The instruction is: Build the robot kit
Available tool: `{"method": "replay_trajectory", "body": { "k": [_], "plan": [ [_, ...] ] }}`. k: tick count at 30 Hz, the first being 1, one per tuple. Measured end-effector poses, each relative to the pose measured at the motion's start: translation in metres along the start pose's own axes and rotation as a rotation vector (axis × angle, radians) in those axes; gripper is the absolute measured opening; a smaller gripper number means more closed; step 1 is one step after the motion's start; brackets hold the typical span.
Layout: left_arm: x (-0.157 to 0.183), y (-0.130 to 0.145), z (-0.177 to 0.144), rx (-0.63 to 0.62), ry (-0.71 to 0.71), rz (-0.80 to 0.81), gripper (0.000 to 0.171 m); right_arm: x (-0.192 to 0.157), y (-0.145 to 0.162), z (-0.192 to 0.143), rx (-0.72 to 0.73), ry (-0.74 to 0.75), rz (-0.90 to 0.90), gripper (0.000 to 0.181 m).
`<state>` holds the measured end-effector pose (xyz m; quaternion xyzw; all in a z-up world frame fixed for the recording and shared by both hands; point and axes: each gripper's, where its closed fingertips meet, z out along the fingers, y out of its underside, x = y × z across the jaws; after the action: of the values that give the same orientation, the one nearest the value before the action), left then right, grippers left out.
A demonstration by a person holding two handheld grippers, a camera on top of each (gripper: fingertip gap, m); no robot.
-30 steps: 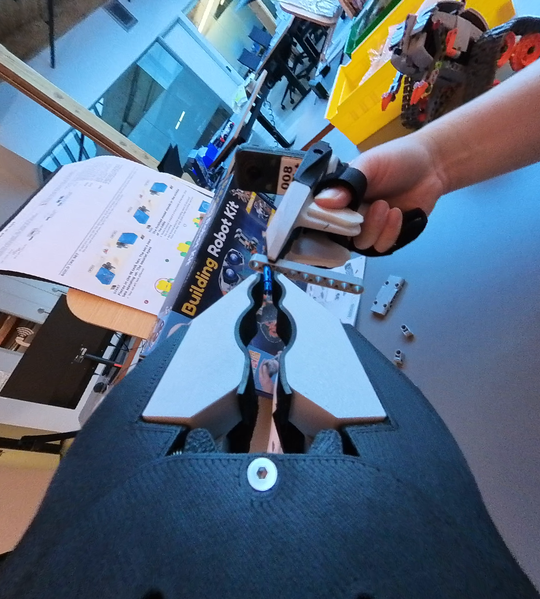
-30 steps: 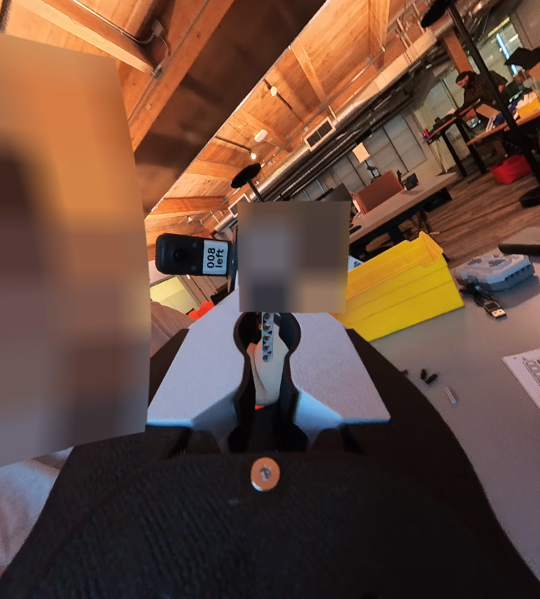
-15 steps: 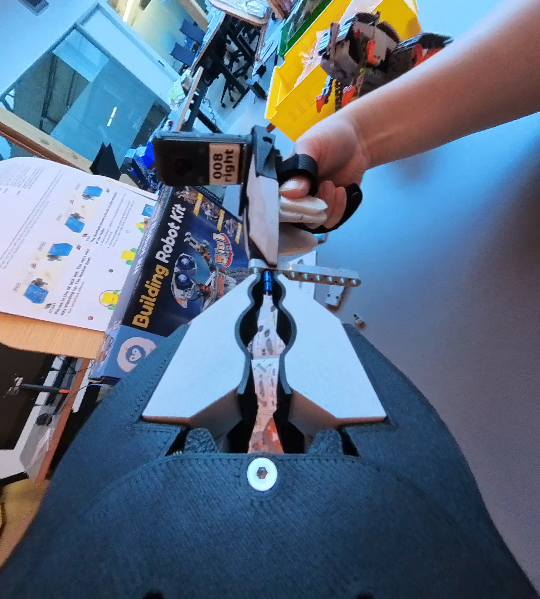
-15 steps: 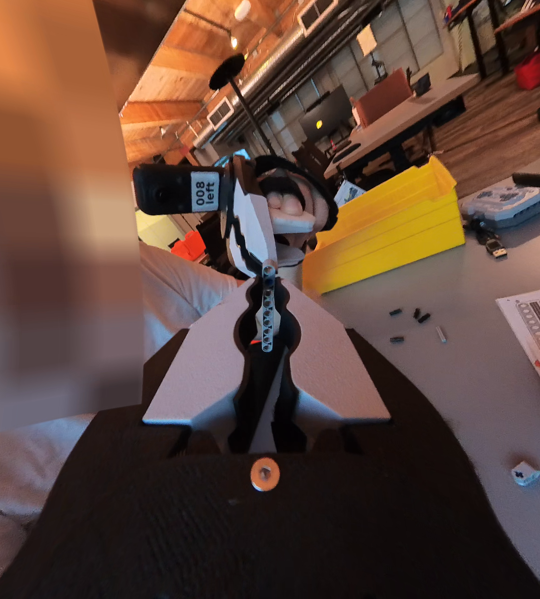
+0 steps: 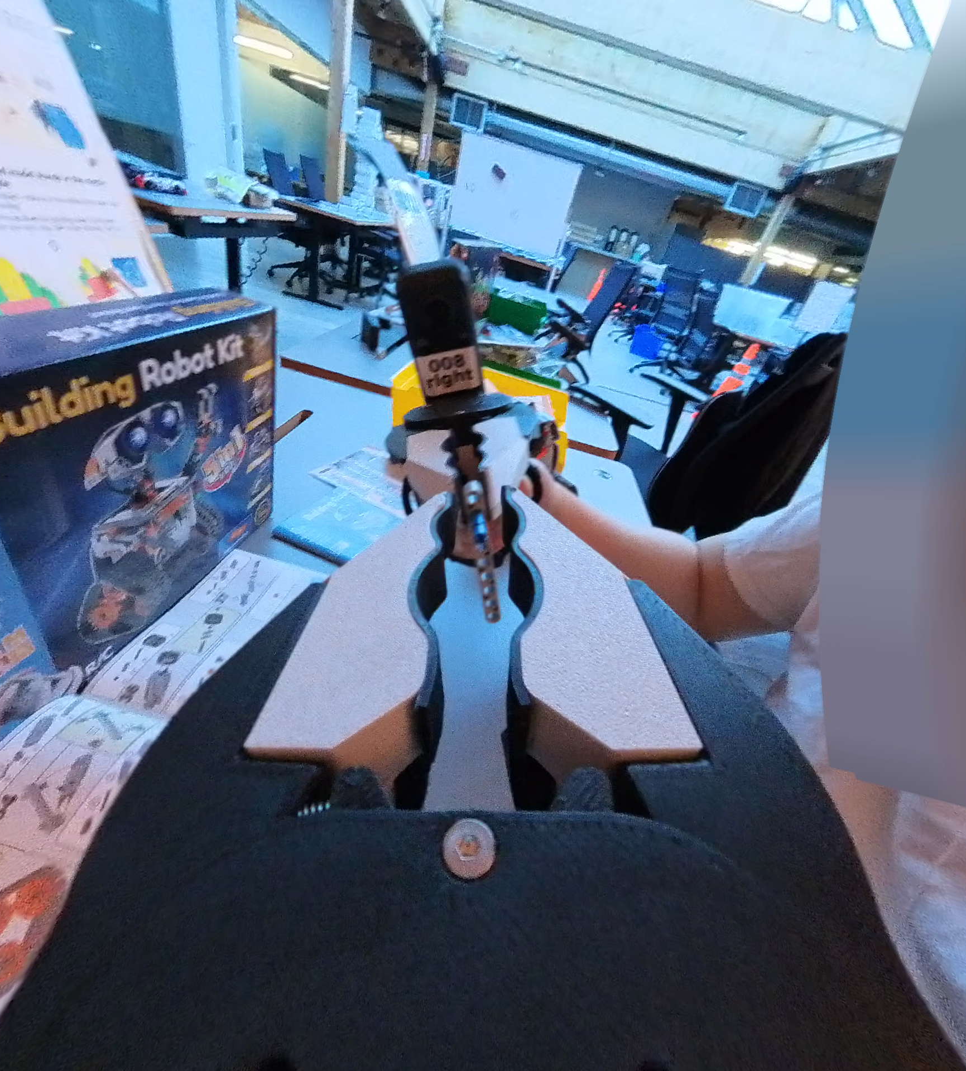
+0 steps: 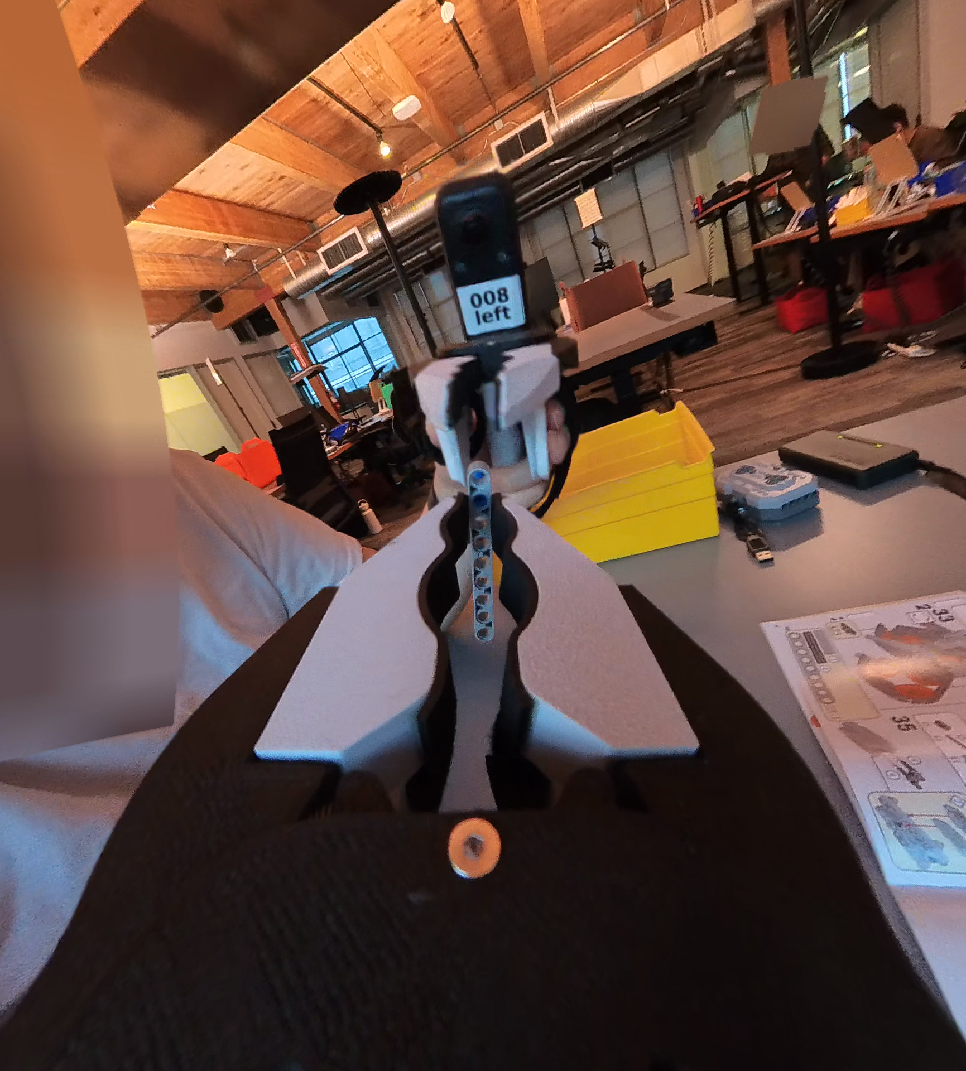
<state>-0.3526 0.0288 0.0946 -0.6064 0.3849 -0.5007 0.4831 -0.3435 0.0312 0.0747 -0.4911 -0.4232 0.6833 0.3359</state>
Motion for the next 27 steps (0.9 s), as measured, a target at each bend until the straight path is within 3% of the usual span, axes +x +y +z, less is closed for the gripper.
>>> {"method": "replay_trajectory", "body": {
  "k": [6, 11, 23, 27],
  "plan": [
    [-0.006, 0.011, 0.006, -0.054, -0.041, 0.034, 0.0, 0.005, -0.006, -0.005, 0.047, 0.021, -0.011, 0.006],
    [-0.011, 0.013, 0.008, -0.056, -0.063, 0.03, 0.007, 0.007, -0.007, -0.006, 0.06, 0.031, -0.006, 0.006],
    [-0.008, 0.016, 0.008, -0.081, -0.052, 0.045, 0.001, 0.005, 0.001, 0.0, -0.004, 0.038, -0.023, 0.006],
    [-0.013, 0.023, 0.006, -0.14, -0.097, 0.093, 0.001, 0.01, 0.005, 0.001, -0.024, 0.08, -0.059, 0.006]
  ]
}}
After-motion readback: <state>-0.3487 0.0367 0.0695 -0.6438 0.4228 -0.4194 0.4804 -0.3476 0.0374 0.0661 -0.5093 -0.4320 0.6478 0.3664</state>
